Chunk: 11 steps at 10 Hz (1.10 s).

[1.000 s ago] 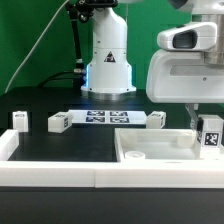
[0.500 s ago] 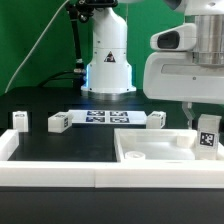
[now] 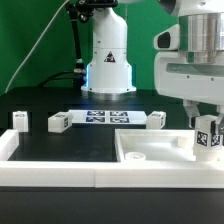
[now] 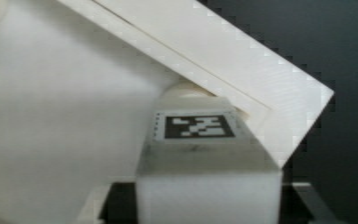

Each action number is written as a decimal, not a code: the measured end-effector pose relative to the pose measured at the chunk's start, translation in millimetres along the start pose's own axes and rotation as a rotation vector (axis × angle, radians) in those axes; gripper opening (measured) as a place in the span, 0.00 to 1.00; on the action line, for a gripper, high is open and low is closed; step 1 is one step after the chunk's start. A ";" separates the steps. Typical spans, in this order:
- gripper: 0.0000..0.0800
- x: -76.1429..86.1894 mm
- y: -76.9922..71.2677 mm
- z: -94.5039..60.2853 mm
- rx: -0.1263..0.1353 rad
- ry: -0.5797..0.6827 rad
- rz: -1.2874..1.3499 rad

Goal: Assemble one leg

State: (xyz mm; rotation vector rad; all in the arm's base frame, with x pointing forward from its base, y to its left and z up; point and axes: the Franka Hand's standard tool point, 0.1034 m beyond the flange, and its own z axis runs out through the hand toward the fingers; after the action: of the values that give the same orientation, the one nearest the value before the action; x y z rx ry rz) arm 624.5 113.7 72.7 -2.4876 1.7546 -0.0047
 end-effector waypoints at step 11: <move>0.77 0.5 0.6 0.6 -0.002 -0.034 0.458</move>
Offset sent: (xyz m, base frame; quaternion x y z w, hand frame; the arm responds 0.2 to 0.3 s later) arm -0.0038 -0.0062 -0.0036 -0.0138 0.0051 0.2587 0.9658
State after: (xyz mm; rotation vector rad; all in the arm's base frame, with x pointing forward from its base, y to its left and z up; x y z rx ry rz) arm 624.2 113.1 72.1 -2.0151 2.2597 0.0721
